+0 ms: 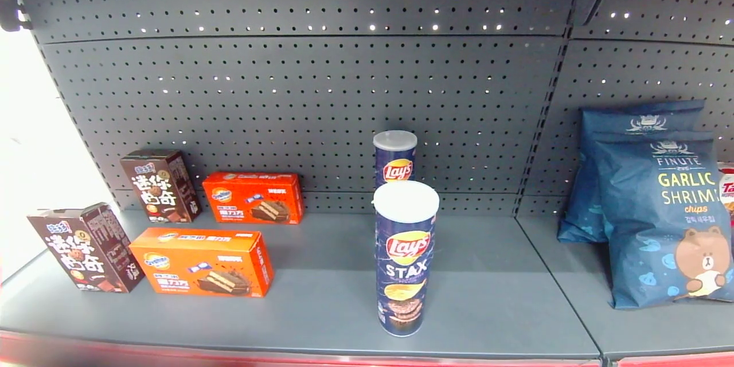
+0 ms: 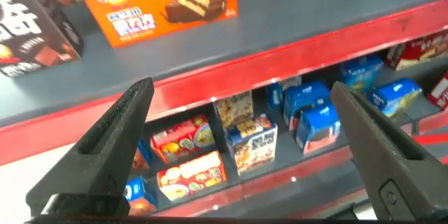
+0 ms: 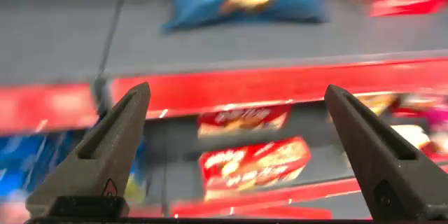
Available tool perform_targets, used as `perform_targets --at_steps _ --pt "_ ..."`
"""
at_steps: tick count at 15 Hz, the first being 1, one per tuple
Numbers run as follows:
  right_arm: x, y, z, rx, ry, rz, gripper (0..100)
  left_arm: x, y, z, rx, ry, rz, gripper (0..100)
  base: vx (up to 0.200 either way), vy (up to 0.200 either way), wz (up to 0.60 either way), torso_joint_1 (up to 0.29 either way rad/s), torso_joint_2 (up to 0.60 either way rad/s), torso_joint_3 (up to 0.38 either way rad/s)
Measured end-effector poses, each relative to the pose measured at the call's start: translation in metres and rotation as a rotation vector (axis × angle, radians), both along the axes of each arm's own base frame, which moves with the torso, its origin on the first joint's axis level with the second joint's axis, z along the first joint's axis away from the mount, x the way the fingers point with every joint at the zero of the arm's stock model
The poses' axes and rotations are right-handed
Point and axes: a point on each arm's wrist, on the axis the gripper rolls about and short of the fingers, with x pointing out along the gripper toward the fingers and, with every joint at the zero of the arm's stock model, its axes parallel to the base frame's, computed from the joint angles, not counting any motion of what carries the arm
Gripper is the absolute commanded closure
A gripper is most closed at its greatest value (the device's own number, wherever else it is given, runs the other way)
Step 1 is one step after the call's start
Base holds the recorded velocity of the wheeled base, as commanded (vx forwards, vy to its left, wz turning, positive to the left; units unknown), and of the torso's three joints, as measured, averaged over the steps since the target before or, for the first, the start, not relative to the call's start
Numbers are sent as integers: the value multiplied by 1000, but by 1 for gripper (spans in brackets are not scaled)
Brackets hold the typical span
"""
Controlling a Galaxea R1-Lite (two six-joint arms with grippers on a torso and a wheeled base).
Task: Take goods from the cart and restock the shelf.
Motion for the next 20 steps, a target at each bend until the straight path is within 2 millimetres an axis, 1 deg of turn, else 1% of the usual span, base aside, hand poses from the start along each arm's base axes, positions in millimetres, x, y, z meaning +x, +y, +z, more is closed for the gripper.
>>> perform_targets --at_steps 1,3,6,10,14,16,17,19,20 --pt "-3 -1 2 -11 -50 -78 0 -3 0 1 0 -27 2 0 0 0 0 0 0 0" --pt "-4 -1 0 2 -95 -95 0 -8 0 1 0 -65 3 0 0 0 0 0 0 0" --pt "-5 3 -4 19 -92 82 0 -10 0 0 0 -87 1 0 0 0 0 0 0 0" --pt "-5 3 -8 44 -78 94 0 -11 0 -1 2 -97 9 0 0 0 0 0 0 0" --pt "-5 3 -8 45 -77 94 0 -13 2 2 16 -129 98 0 0 0 0 0 0 0" --pt "-5 3 -8 45 -78 94 0 -14 2 -4 18 -132 102 0 0 0 0 0 0 0" --pt "-5 3 -8 45 -78 94 0 -13 2 -10 20 -144 105 0 0 0 0 0 0 0" --pt "-5 3 -8 45 -78 93 0 -10 4 -16 19 -234 167 0 0 0 0 0 0 0" --pt "-5 3 -8 45 -77 94 0 -10 5 -22 -1 -217 220 0 0 0 0 0 0 0"
